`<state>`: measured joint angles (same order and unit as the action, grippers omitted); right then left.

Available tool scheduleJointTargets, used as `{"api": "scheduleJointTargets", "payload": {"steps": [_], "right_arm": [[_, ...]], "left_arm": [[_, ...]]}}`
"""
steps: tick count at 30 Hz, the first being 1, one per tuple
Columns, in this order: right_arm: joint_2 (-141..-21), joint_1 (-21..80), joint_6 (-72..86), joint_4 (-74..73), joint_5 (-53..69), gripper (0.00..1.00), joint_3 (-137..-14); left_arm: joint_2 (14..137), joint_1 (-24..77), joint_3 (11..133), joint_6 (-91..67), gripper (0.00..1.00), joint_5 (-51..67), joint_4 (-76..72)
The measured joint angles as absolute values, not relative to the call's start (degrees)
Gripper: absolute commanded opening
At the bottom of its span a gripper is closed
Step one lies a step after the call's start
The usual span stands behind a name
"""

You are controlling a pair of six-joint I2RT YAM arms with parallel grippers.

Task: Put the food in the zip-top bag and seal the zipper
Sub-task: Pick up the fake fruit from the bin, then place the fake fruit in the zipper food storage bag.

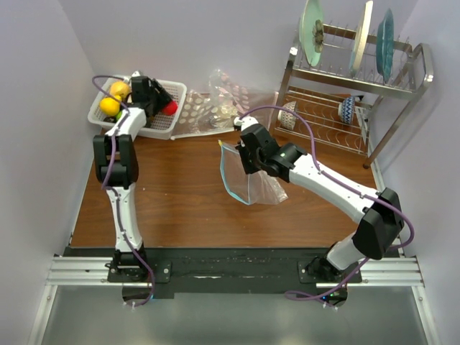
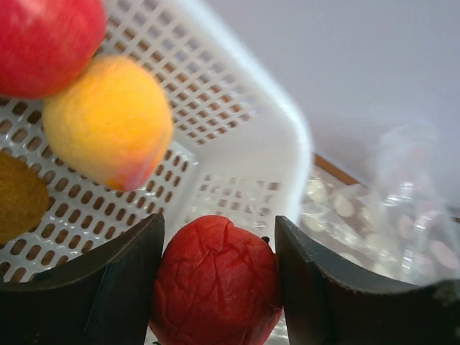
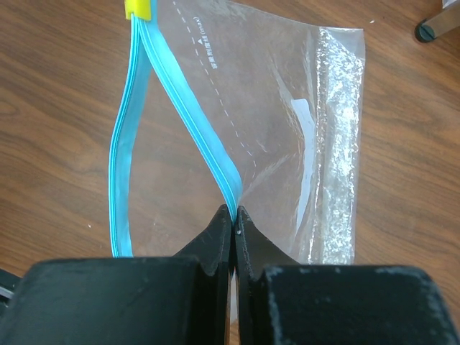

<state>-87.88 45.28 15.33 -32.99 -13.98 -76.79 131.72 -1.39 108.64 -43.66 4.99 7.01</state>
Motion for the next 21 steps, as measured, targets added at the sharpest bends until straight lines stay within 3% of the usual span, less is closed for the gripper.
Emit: {"api": "scheduleJointTargets", "payload": {"steps": [9, 21], "right_arm": [[-91.64, 45.28, 15.35, -33.61, -13.96, 0.0, -82.0], [-96.01, 45.28, 16.93, -35.83, -10.81, 0.0, -88.55]], "left_arm": [[119.9, -1.39, 104.92, -40.95, 0.44, 12.1, 7.05], [97.93, 2.5, 79.83, -43.07, 0.44, 24.56, -0.45]]}}
